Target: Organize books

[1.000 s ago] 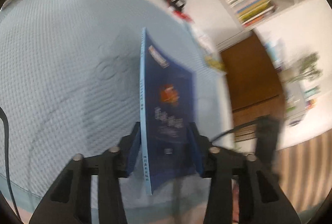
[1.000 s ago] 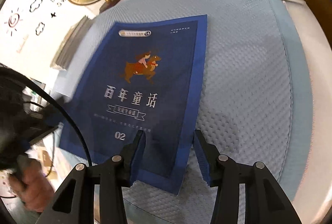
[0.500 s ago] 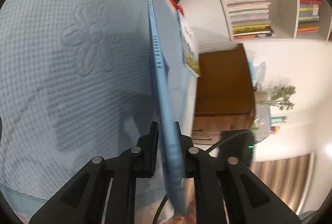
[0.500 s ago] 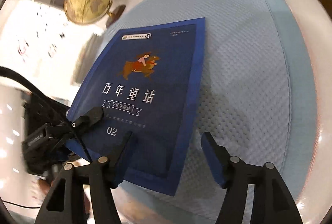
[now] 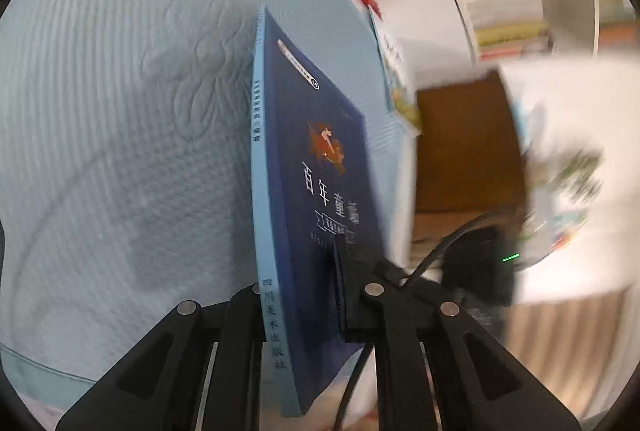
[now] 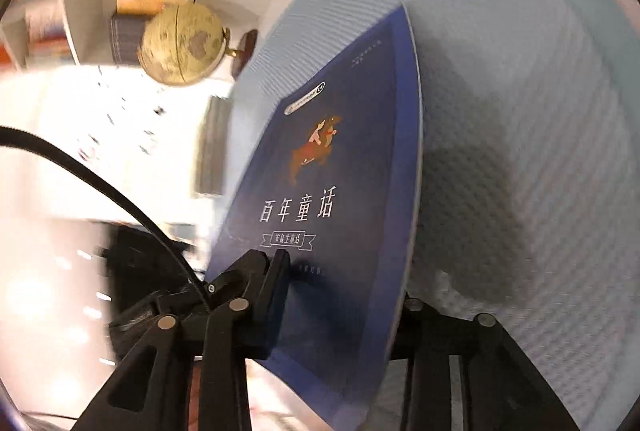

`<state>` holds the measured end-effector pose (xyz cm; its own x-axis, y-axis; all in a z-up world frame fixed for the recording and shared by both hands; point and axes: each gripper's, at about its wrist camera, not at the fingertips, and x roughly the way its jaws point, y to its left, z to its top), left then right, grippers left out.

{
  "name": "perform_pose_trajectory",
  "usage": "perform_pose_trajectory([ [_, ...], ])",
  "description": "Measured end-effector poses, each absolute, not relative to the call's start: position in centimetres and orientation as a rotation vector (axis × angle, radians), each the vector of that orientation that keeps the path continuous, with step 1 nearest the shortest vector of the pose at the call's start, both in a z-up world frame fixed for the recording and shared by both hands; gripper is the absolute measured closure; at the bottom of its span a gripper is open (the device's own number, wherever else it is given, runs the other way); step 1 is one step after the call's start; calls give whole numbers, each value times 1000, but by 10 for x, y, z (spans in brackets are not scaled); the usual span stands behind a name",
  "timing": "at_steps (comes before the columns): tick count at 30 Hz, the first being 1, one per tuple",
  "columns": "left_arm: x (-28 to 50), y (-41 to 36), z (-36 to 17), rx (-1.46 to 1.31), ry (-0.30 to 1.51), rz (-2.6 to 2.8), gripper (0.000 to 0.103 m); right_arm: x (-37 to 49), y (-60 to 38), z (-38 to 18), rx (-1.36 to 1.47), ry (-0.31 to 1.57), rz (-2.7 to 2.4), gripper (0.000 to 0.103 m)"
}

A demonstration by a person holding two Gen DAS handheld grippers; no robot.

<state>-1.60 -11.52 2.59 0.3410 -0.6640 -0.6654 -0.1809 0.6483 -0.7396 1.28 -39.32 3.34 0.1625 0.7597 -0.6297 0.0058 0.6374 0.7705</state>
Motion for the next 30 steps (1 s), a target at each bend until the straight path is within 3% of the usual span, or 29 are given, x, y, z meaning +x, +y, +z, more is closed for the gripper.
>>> perform_pose_trajectory([
  [7, -19, -133, 47, -535, 1204, -373, 91, 0, -363, 62, 374, 1232, 530, 70],
  [13, -26, -107, 72, -466, 1148, -386, 90, -8, -325, 90, 174, 1147, 542, 70],
  [20, -30, -31, 110, -467, 1062, -336, 90, -2, -249, 123, 145, 1078, 604, 70],
  [30, -23, 139, 142, -464, 946, -152, 89, 38, -73, 144, 164, 1025, 758, 69],
])
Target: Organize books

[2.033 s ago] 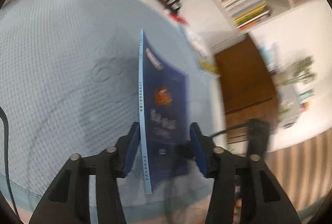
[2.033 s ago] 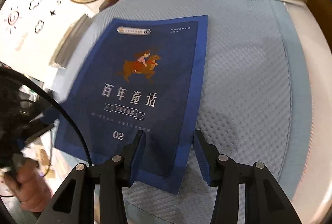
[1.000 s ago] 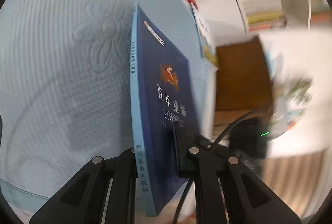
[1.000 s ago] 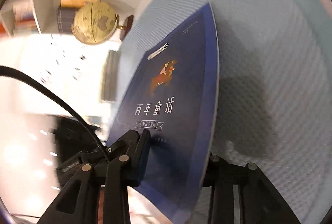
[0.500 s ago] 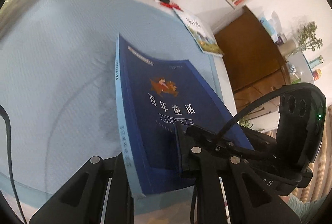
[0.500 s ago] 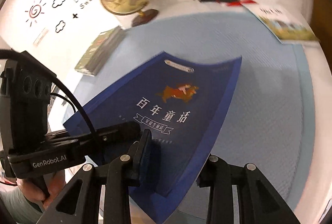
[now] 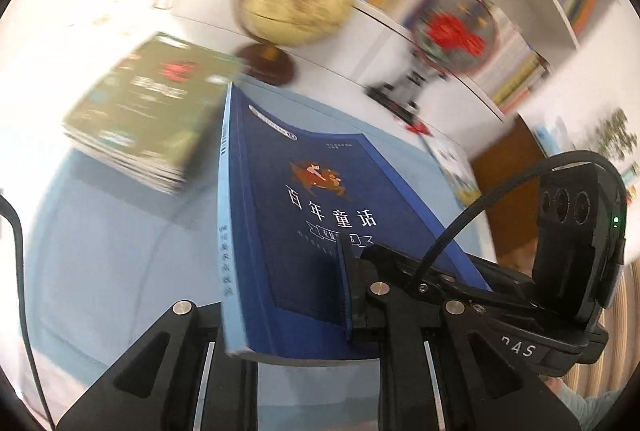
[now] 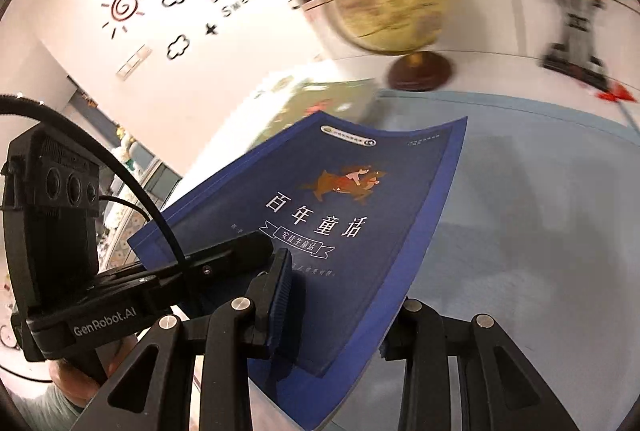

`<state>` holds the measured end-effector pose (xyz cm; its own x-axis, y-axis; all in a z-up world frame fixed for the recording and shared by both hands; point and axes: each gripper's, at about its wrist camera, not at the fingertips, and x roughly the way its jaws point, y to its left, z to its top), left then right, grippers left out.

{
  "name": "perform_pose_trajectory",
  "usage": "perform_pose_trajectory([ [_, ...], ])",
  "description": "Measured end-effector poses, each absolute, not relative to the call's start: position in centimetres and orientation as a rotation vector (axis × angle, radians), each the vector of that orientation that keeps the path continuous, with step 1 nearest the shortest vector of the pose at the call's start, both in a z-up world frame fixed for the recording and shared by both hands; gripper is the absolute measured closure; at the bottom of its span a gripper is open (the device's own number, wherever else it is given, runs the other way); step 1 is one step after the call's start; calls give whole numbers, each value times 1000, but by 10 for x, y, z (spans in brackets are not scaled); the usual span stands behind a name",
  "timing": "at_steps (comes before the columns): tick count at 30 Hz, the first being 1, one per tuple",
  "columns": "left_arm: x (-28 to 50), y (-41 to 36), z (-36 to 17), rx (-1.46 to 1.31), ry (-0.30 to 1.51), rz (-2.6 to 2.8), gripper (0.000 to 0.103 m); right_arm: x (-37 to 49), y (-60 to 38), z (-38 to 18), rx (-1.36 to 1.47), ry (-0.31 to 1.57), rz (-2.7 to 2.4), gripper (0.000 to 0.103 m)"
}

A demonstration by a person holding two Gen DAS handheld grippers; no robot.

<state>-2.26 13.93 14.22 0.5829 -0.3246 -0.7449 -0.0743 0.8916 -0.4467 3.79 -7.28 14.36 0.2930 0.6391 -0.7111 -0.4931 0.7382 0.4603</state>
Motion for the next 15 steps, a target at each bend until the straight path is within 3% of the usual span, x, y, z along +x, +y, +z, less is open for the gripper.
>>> perform_pose_trajectory([
  [10, 35, 252, 126, -514, 949, -139, 88, 85, 50, 135, 98, 1024, 727, 68],
  [15, 80, 282, 109, -518, 1008, -141, 80, 131, 75, 112, 202, 1107, 677, 68],
])
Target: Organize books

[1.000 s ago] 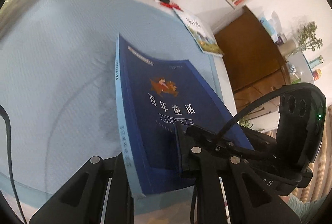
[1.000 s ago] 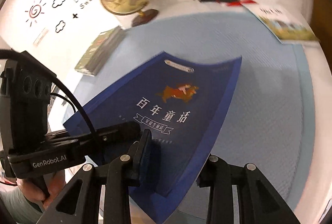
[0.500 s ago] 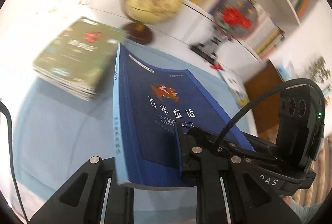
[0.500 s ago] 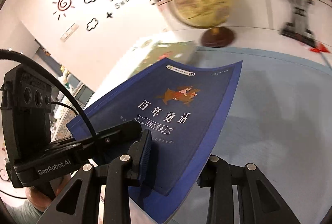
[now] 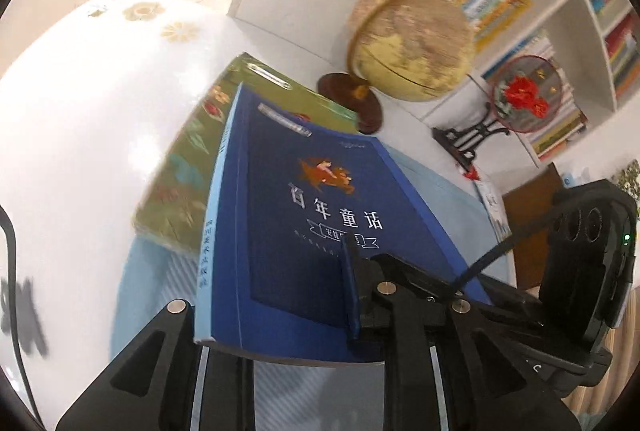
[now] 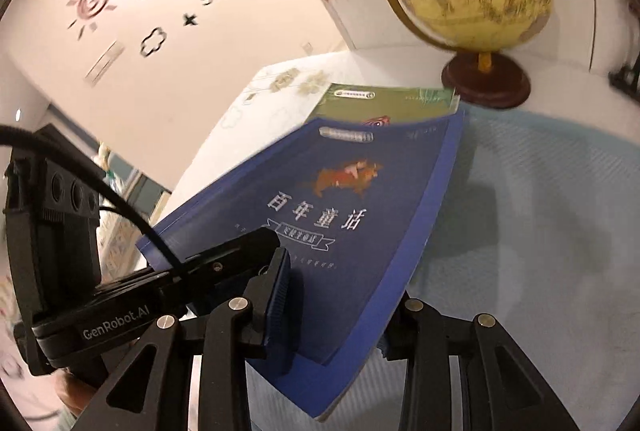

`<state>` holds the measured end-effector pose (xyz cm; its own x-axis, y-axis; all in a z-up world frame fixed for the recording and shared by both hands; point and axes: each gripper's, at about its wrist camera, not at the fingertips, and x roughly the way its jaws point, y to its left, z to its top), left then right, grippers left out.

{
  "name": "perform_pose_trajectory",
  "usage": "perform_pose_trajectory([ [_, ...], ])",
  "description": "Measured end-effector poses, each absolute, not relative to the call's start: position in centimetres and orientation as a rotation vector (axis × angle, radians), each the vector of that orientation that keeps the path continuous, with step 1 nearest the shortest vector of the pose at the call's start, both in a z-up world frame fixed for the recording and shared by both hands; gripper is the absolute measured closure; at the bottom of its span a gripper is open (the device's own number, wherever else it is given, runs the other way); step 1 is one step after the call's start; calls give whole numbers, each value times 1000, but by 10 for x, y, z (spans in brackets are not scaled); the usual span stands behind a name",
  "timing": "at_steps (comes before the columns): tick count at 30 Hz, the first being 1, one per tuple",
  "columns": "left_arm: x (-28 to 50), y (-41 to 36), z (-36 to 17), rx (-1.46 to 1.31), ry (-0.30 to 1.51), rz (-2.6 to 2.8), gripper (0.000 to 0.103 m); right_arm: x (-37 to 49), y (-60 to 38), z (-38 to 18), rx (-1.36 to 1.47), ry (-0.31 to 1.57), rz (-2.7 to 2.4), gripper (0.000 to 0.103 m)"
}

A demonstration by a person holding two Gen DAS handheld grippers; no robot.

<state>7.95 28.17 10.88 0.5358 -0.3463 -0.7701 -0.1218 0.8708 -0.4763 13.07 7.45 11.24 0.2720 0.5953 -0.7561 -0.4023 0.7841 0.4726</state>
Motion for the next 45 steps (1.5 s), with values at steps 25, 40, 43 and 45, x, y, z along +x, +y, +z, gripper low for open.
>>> perform_pose_trajectory([
  [25, 88, 352, 81, -448, 1125, 179, 58, 149, 96, 74, 151, 1191, 641, 43],
  [40, 101, 94, 92, -339, 1076, -138, 57, 77, -208, 66, 81, 1163, 293, 43],
  [43, 114, 14, 78, -288, 1125, -231, 57, 81, -274, 66, 119, 1156, 207, 43],
  [45, 119, -30, 74, -253, 1135, -276, 57, 84, -316, 68, 134, 1142, 161, 43],
])
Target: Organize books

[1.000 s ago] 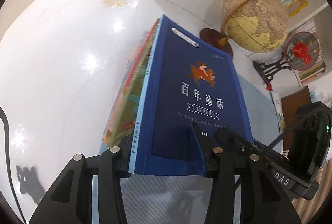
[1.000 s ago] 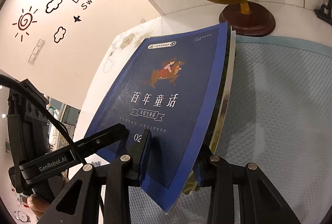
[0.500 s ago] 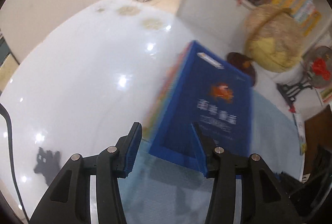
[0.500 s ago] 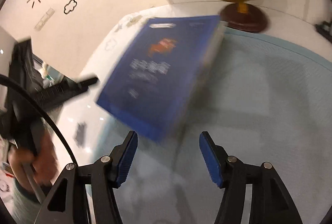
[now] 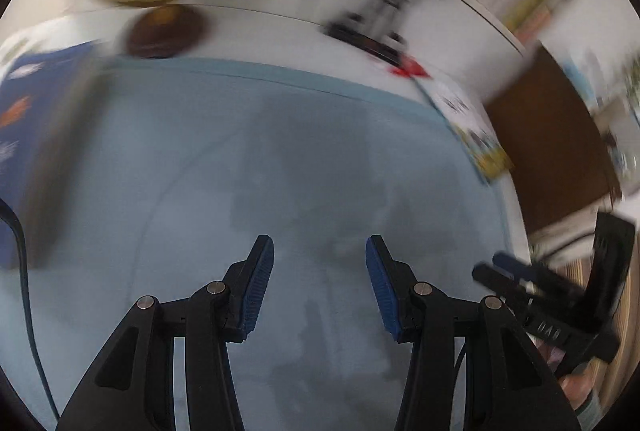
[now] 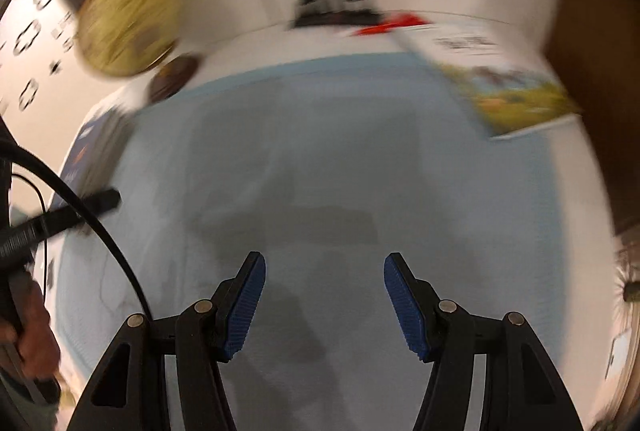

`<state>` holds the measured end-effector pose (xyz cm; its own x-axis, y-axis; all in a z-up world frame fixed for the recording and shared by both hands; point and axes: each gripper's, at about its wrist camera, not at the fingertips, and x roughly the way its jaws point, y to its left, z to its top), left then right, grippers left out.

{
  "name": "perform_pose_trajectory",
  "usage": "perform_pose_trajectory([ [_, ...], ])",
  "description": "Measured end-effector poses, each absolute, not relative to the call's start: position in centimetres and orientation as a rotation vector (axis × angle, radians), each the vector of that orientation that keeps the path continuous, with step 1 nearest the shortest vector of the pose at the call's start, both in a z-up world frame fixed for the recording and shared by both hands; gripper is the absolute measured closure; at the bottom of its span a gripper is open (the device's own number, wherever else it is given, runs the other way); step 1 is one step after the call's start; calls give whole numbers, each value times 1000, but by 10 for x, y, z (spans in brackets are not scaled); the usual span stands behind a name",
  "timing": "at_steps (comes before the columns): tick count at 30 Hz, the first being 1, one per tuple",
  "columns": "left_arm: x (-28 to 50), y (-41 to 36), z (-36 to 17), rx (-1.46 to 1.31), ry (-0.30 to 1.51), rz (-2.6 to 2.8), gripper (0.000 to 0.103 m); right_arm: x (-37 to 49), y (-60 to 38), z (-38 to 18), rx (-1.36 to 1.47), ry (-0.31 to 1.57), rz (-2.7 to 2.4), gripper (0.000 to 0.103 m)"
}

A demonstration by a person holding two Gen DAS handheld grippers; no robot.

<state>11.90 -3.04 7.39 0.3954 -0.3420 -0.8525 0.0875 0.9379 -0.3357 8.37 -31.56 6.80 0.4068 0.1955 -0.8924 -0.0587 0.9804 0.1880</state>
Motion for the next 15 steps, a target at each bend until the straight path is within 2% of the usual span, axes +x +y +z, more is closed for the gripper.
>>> perform_pose_trajectory([
  [8, 144, -146, 77, -172, 1128, -342, 57, 96, -412, 83, 153, 1114, 93, 43],
  [15, 108, -192, 115, -28, 1065, -225, 57, 83, -447, 99, 195, 1081, 144, 43],
])
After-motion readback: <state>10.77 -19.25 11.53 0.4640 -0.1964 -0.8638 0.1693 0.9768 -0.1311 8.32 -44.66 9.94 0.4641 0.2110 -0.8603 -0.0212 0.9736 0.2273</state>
